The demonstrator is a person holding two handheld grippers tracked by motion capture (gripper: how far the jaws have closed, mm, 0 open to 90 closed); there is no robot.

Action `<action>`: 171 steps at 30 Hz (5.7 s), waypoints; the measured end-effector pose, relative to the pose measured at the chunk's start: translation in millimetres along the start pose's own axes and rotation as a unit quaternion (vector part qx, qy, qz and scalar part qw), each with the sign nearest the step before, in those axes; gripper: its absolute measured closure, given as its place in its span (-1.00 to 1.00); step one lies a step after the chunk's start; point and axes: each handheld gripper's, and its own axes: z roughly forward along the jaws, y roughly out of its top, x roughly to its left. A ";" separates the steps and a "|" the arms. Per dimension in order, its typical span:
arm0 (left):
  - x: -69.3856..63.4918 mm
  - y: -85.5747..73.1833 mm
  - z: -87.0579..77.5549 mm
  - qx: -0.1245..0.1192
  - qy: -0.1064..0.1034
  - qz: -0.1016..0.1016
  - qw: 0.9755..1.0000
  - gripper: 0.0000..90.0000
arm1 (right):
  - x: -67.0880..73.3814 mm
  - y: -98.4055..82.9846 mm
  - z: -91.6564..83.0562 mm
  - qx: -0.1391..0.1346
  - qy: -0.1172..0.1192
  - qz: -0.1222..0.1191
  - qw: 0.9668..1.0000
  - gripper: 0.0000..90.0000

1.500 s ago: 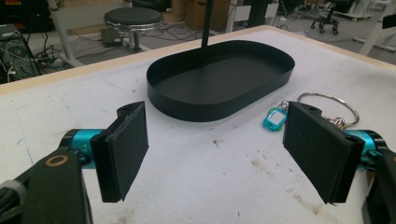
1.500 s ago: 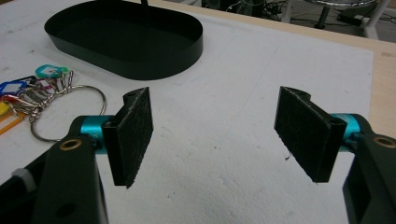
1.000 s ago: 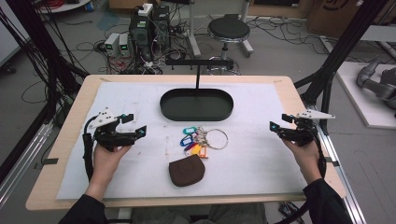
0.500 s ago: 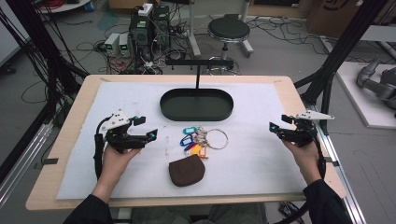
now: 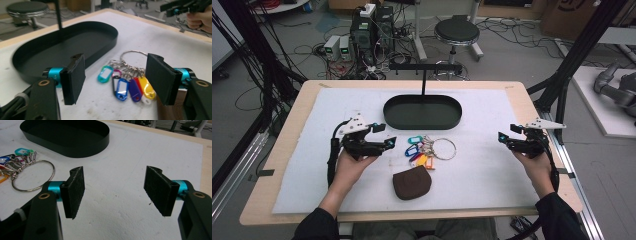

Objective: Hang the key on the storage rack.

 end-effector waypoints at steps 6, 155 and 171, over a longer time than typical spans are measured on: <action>-3.4 14.2 34.2 0.025 -0.048 -0.011 0.998 -0.19 | -0.8 0.0 0.7 0.000 0.002 -0.001 1.000 -0.25; 41.3 85.7 23.0 -0.126 -0.030 0.030 0.991 0.93 | 1.1 0.3 3.5 0.001 0.017 -0.010 1.000 -0.23; 79.9 98.3 15.3 -0.120 0.028 0.012 0.992 0.93 | 0.4 0.2 3.8 0.002 0.017 -0.008 1.000 -0.23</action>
